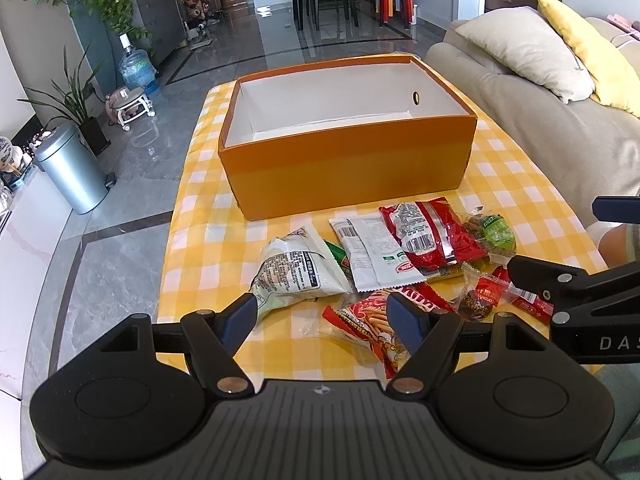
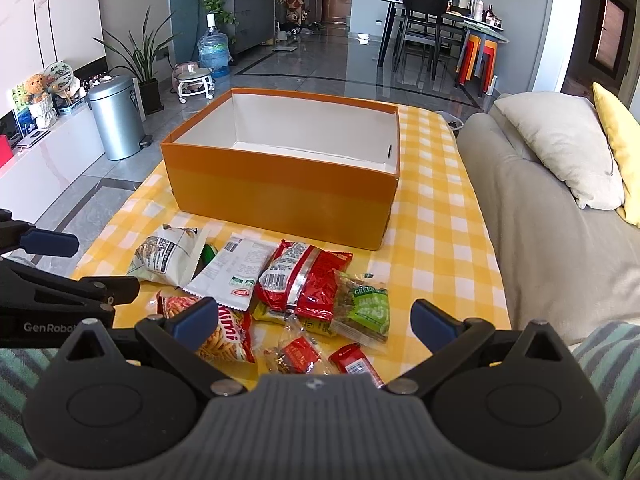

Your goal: Organize snacks

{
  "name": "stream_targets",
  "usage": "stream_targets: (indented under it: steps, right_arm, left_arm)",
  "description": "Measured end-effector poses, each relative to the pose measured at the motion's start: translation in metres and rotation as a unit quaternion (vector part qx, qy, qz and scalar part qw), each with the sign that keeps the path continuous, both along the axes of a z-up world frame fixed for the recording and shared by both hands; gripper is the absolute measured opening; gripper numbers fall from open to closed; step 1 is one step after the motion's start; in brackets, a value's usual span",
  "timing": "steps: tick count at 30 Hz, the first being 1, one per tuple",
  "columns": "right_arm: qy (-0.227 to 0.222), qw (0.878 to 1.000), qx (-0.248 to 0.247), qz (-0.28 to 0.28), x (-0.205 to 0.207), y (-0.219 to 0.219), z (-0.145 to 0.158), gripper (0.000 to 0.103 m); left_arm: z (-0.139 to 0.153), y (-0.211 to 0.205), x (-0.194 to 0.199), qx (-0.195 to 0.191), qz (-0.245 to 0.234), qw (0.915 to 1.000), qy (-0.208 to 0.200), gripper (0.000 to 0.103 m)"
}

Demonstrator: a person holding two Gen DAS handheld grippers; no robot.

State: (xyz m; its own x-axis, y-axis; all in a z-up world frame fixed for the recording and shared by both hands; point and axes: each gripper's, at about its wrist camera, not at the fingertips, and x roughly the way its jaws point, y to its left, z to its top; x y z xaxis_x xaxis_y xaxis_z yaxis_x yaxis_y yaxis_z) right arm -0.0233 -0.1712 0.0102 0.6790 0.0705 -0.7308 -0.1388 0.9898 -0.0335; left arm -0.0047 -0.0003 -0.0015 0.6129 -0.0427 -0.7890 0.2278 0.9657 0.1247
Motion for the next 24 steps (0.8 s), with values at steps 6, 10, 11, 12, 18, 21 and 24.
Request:
stream_targets:
  steps: [6, 10, 11, 12, 18, 21, 24]
  right_arm:
    - [0.001, 1.0, 0.0, -0.001, 0.0002, 0.0, -0.0002, 0.099]
    - [0.005, 1.0, 0.002, -0.002, -0.0006, -0.0002, -0.0003, 0.099]
    - [0.006, 1.0, 0.002, -0.003, -0.001, -0.0003, -0.0006, 0.099]
    - [0.007, 1.0, 0.003, -0.003, -0.0013, -0.0007, -0.0007, 0.099]
    - [0.013, 1.0, 0.002, -0.007, -0.0027, -0.0022, -0.0013, 0.099]
    - [0.015, 1.0, 0.001, -0.008, -0.0026, -0.0034, -0.0021, 0.099]
    - [0.017, 1.0, 0.001, -0.009, -0.0031, -0.0043, -0.0023, 0.099]
  left_arm:
    - [0.0003, -0.0005, -0.0001, 0.0, 0.0, 1.0, 0.0, 0.087]
    - [0.0001, -0.0003, -0.0001, 0.0, 0.0, 1.0, 0.0, 0.087]
    - [0.0002, -0.0003, -0.0002, 0.0, 0.0, 1.0, 0.0, 0.087]
    - [0.0001, -0.0002, -0.0001, 0.0, 0.0, 1.0, 0.0, 0.087]
    - [0.0014, -0.0019, -0.0035, 0.001, -0.002, 1.0, -0.003, 0.087]
    - [0.0015, -0.0024, -0.004, 0.001, -0.002, 1.0, -0.003, 0.087]
    - [0.0015, -0.0025, -0.0038, 0.001, -0.003, 1.0, -0.003, 0.087]
